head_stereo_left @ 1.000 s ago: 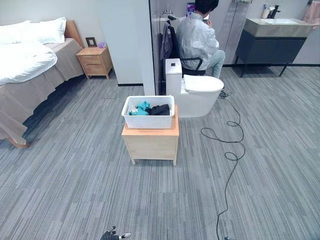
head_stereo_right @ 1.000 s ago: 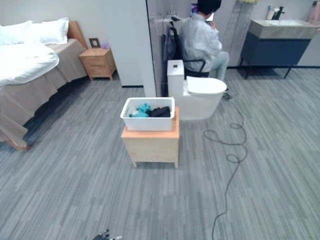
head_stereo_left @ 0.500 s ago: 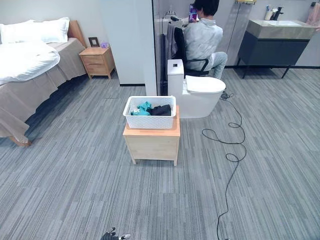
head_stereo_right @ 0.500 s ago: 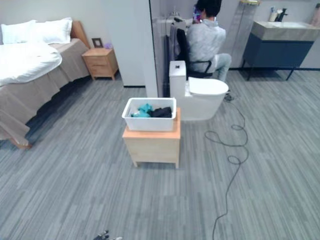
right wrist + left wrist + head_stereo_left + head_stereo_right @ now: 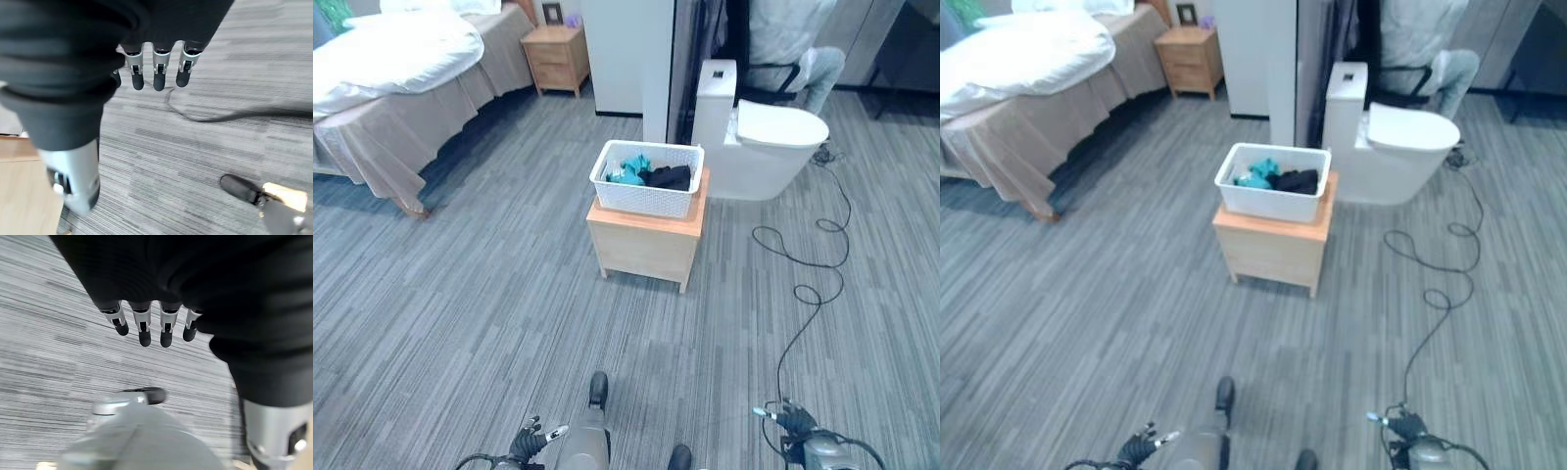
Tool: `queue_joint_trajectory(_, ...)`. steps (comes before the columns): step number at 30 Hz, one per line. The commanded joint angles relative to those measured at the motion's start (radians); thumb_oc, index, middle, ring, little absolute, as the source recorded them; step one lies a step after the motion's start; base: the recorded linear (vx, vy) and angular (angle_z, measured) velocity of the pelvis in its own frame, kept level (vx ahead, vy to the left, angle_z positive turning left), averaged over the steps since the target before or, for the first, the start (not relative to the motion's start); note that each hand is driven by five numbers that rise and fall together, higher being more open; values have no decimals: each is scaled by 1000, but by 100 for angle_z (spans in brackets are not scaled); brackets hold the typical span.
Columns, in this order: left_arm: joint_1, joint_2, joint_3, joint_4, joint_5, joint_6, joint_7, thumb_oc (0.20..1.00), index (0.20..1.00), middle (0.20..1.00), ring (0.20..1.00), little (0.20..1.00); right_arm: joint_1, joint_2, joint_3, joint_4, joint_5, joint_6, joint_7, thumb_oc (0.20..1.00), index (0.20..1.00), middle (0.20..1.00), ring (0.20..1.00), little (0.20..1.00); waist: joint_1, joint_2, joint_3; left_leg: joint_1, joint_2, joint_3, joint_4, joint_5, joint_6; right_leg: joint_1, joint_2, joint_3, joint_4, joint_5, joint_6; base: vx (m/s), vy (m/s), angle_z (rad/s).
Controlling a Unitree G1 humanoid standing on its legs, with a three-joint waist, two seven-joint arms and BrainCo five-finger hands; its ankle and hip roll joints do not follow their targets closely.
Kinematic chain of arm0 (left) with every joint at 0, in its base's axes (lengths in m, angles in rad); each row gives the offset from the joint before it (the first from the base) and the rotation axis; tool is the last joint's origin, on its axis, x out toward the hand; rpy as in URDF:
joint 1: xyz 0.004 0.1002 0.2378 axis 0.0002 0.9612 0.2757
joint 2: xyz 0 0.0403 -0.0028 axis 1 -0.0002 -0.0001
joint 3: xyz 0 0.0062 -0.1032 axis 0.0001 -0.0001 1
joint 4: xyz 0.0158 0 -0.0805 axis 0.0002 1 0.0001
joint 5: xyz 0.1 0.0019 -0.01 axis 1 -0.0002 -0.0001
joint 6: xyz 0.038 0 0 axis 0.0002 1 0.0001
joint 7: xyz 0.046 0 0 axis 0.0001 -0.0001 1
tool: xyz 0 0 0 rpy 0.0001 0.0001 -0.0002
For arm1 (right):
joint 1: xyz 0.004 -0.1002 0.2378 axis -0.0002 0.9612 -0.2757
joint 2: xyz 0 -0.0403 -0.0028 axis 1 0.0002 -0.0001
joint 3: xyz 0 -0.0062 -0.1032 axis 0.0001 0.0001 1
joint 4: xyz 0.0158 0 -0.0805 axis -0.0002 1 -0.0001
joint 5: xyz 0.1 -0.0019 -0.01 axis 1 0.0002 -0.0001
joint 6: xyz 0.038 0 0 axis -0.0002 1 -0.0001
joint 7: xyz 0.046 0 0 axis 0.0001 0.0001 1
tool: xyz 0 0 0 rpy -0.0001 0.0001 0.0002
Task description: Grab the laundry basket,head to the washer,open it,put in the laundry and shut it.
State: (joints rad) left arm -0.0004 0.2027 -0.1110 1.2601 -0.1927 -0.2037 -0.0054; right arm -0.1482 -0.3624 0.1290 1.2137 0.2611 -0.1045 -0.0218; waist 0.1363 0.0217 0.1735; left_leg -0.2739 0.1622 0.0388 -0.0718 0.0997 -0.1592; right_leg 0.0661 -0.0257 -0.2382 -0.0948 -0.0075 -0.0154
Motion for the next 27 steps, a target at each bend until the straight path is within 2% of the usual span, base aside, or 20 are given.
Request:
queue_joint_trajectory(1,7,65,27,18,-14,-19,28,1000,1000,1000,1000,1000,33,49,21,-38,31,-8,-4,1000,1000,1000,1000,1000,42,-80,-57,-95,-55,-38,227,26,88,173,-126,32,74,-122,102,335,162,-71)
queue_joint_trajectory(3,-10,89,31,27,5,-11,29,1000,1000,1000,1000,1000,39,74,11,-59,54,-10,4,1000,1000,1000,1000,1000,46,-103,-63,-81,-96,-28,277,-32,135,137,-169,50,243,-109,112,521,325,-62)
queue_joint_trajectory(4,-10,114,28,9,10,-9,32,1000,1000,1000,1000,1000,42,89,-8,-111,98,-15,-7,1000,1000,1000,1000,1000,32,-106,-47,-51,-130,-20,298,-76,176,18,-197,90,489,6,117,363,289,-32)
queue_joint_trajectory(5,-10,114,28,9,10,-9,32,1000,1000,1000,1000,1000,42,88,-8,-111,98,-14,-7,1000,1000,1000,1000,1000,32,-106,-49,-54,-129,-20,297,-74,176,15,-196,90,489,8,117,263,272,-36)
queue_joint_trajectory(6,-14,131,32,-14,-4,-12,36,1000,1000,1000,1000,1000,48,89,-9,-152,123,-20,-11,1000,1000,1000,1000,1000,16,-97,-34,-31,-138,-18,289,-89,196,-56,-201,109,609,85,120,67,94,-14)
queue_joint_trajectory(7,-14,131,32,-14,-4,-12,36,1000,1000,1000,1000,1000,48,89,-9,-152,123,-20,-11,1000,1000,1000,1000,1000,16,-97,-35,-31,-138,-18,289,-89,196,-56,-201,109,609,85,120,256,223,5)
queue_joint_trajectory(8,-28,145,27,-55,-31,-22,51,1000,1000,1000,1000,1000,42,92,-31,-193,166,-38,-31,1000,1000,1000,1000,1000,-6,-76,-10,23,-131,-1,270,-121,206,-143,-244,46,701,123,138,386,176,17)
queue_joint_trajectory(9,-33,155,25,-106,-55,-29,63,1000,1000,1000,1000,1000,49,84,-64,-242,212,-54,-54,1000,1000,1000,1000,1000,-31,-60,5,88,-113,21,230,-124,203,-180,-270,-64,628,74,121,386,175,12)
queue_joint_trajectory(10,-33,155,25,-106,-56,-28,63,1000,1000,1000,1000,1000,49,84,-64,-243,212,-53,-54,1000,1000,1000,1000,1000,-32,-60,7,90,-113,20,229,-124,203,-177,-270,-65,627,74,121,403,38,-19)
queue_joint_trajectory(11,-20,158,37,-143,-68,-36,71,1000,1000,1000,1000,1000,42,72,-92,-297,225,-59,-85,1000,1000,1000,1000,1000,-41,-55,17,146,-102,52,213,-151,191,-183,-290,-146,494,57,131,260,-19,-24)
queue_joint_trajectory(13,-15,158,43,-156,-72,-40,75,1000,1000,1000,1000,1000,40,66,-113,-326,242,-68,-102,1000,1000,1000,1000,1000,-42,-51,23,191,-90,61,205,-188,175,-170,-286,-164,417,45,150,323,-68,-39)
queue_joint_trajectory(14,-10,158,47,-170,-77,-42,77,1000,1000,1000,1000,1000,37,59,-140,-349,261,-78,-121,1000,1000,1000,1000,1000,-49,-52,22,217,-89,63,196,-205,169,-182,-275,-161,333,49,156,449,-169,-45)
queue_joint_trajectory(15,-2,157,69,-209,-91,-51,88,1000,1000,1000,1000,1000,50,51,-196,-402,296,-102,-159,1000,1000,1000,1000,1000,-68,-55,21,268,-98,63,171,-216,162,-217,-256,-102,162,115,168,344,-139,-45)
queue_joint_trajectory(17,7,155,101,-268,-111,-65,100,1000,1000,1000,1000,1000,65,47,-230,-460,296,-116,-179,1000,1000,1000,1000,1000,-77,-55,16,317,-97,66,156,-239,153,-250,-259,-52,68,172,197,367,-129,-27)
queue_joint_trajectory(19,8,156,114,-290,-121,-71,106,1000,1000,1000,1000,1000,75,37,-244,-481,293,-121,-179,1000,1000,1000,1000,1000,-80,-59,9,343,-98,73,149,-255,150,-251,-256,-55,31,191,208,344,-128,16)
queue_joint_trajectory(22,7,162,141,-340,-148,-74,120,1000,1000,1000,1000,1000,143,1,-297,-546,277,-131,-191,1000,1000,1000,1000,1000,-113,-69,-20,419,-83,52,168,-310,131,-234,-216,20,83,183,190,475,-223,19)
queue_joint_trajectory(24,8,158,155,-356,-170,-72,124,1000,1000,1000,1000,1000,180,-19,-316,-607,252,-131,-197,1000,1000,1000,1000,1000,-139,-61,-36,378,-29,40,311,-262,103,-216,-180,37,122,160,159,340,-378,48)
queue_joint_trajectory(25,19,148,174,-414,-226,-64,119,1000,1000,1000,1000,1000,200,-43,-318,-683,240,-129,-199,1000,1000,1000,1000,1000,-137,-55,-12,248,0,-19,611,-159,109,-181,-135,37,152,111,99,181,-370,68)
queue_joint_trajectory(26,19,148,174,-414,-226,-63,119,1000,1000,1000,1000,1000,200,-42,-318,-683,240,-129,-199,1000,1000,1000,1000,1000,-141,-57,-15,239,-2,-24,616,-157,110,-185,-137,34,151,113,99,124,-340,65)
queue_joint_trajectory(27,25,143,184,-438,-235,-65,117,1000,1000,1000,1000,1000,203,-48,-311,-724,229,-130,-190,1000,1000,1000,1000,1000,-139,-57,-6,180,-5,-57,730,-129,116,-169,-121,31,154,95,74,83,-194,-18)
